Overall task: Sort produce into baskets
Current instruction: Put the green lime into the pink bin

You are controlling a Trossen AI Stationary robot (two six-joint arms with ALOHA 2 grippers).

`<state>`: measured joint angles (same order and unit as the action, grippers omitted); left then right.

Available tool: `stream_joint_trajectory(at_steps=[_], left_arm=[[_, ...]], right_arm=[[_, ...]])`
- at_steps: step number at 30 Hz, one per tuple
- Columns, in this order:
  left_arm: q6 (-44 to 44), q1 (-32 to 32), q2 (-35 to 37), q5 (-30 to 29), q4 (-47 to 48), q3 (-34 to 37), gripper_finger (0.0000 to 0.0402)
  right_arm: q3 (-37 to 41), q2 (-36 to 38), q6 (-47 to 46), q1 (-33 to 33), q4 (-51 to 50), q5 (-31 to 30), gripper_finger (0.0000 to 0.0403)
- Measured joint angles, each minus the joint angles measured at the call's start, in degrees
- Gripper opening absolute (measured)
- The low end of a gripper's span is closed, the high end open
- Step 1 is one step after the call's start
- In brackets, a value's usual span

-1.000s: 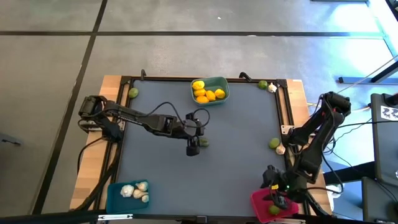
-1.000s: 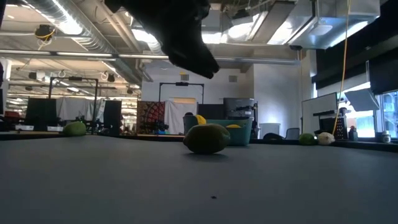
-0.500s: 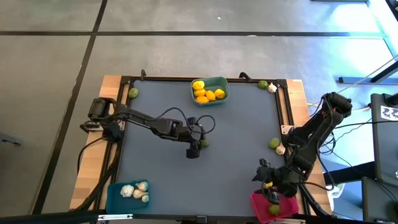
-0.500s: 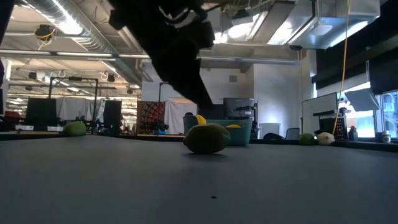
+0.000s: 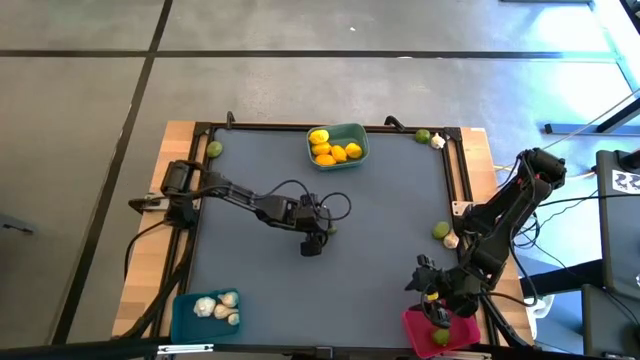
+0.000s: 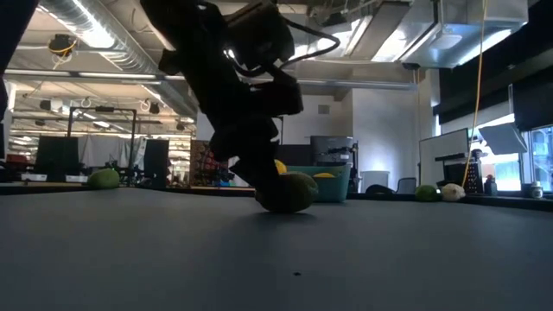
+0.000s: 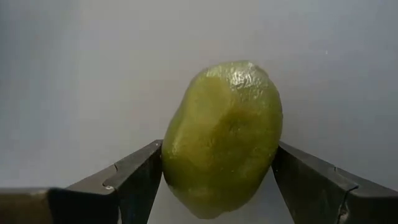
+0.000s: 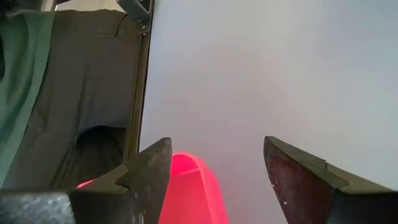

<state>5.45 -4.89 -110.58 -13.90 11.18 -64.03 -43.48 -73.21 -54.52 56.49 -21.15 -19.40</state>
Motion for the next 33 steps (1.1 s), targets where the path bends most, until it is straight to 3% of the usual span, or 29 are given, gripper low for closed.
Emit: stream_joint_trajectory(at_steps=[4,12,21,33], left_arm=[[0.46,0.07,-0.38,-0.03,-0.19,0.00,0.0271],[0.76,0.07,-0.38,-0.03,-0.26,0.00,0.0190],[2.69,0.00,2.79,-0.62,0.29,-0.90,0.0203],[3.58,-2.11,8.92,-0.77,-3.17,-6.45,0.0208]], right_arm=[[0.00,0.00,0.85,0.00,-0.06,-1.15,0.0253],[0.00,0.00,0.88,0.02,-0.06,-1.16,0.0253],[0.00,0.00,0.87,0.04,0.07,-1.19,0.0253],[0.04,3.65,6.37,-1.22,-0.58,-7.17,0.0253]])
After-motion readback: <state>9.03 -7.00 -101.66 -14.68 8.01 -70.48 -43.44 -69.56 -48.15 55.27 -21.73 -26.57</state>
